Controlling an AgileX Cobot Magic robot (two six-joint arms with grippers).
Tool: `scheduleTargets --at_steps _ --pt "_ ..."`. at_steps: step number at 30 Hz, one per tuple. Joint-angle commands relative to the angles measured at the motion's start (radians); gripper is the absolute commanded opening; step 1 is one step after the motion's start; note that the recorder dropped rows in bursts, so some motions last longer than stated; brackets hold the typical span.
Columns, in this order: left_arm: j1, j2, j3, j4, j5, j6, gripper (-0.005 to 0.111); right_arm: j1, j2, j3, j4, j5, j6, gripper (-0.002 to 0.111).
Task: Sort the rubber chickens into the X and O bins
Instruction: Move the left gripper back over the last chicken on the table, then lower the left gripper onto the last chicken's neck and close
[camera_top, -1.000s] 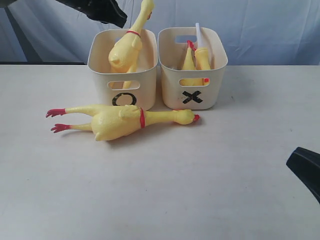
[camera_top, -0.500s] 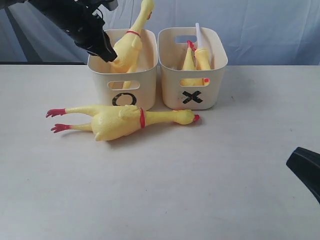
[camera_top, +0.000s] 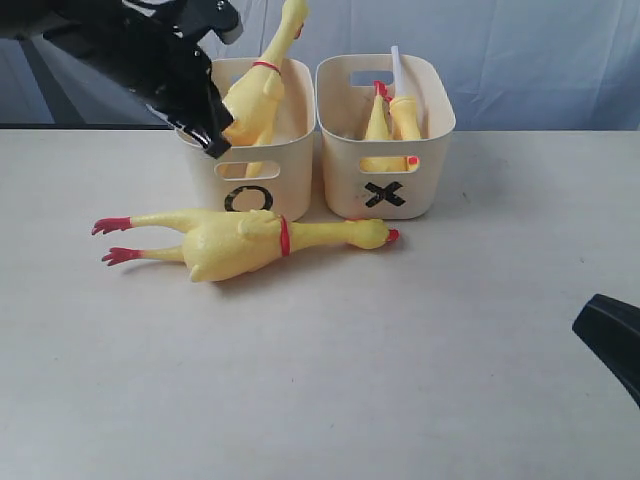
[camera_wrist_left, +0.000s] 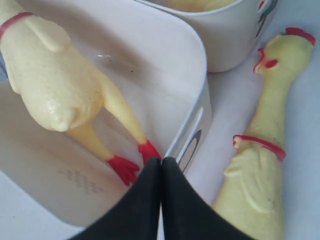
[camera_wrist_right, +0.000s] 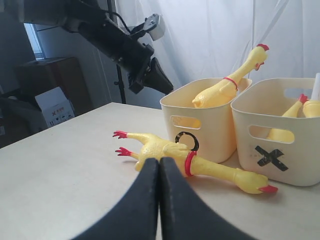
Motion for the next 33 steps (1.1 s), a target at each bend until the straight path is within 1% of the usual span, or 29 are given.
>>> scheduleTargets --at_steps 1,6,9,13,16,21,22,23,25,30,31,33 --pt "-0.087 -0.085 0.141 0.081 -0.163 0.001 0.000 -0.004 -0.006 0.001 0.000 0.000 -0.003 -0.001" --pt "-0.182 -0.143 0.280 0.132 -0.327 -0.004 0.000 -0.004 -0.006 0.001 0.000 0.000 -0.003 -0.001" --pt "-0.238 -0.156 0.342 0.147 -0.406 -0.004 0.000 -0.004 -0.006 0.001 0.000 -0.003 -0.003 -0.001" --pt "-0.299 -0.156 0.399 0.153 -0.457 -0.004 0.000 -0.004 -0.006 0.001 0.000 -0.003 -0.003 -0.001" --pt "-0.342 -0.156 0.432 0.204 -0.493 -0.004 0.000 -0.004 -0.006 0.001 0.000 -0.003 -0.003 -0.001" --pt "-0.389 -0.138 0.442 0.226 -0.529 -0.006 0.000 -0.004 -0.006 0.001 0.000 -0.003 -0.003 -0.001" --pt "-0.399 -0.126 0.442 0.226 -0.539 -0.006 0.002 -0.004 -0.006 0.001 0.000 -0.003 -0.003 -0.001" --pt "-0.406 -0.115 0.442 0.226 -0.546 -0.006 0.004 -0.004 -0.006 0.001 0.000 -0.003 -0.003 -0.001" --pt "-0.418 -0.084 0.442 0.226 -0.569 -0.006 0.012 -0.004 -0.006 0.001 0.000 -0.003 -0.003 -0.001" --pt "-0.427 -0.008 0.442 0.224 -0.593 -0.006 0.043 -0.004 -0.006 0.001 0.000 -0.003 -0.003 -0.001" --pt "-0.427 0.006 0.442 0.219 -0.604 -0.006 0.046 -0.004 -0.006 0.001 0.000 -0.003 -0.003 -0.001" --pt "-0.427 0.030 0.442 0.221 -0.639 -0.006 0.049 -0.004 -0.006 0.001 0.000 -0.003 -0.003 -0.001"
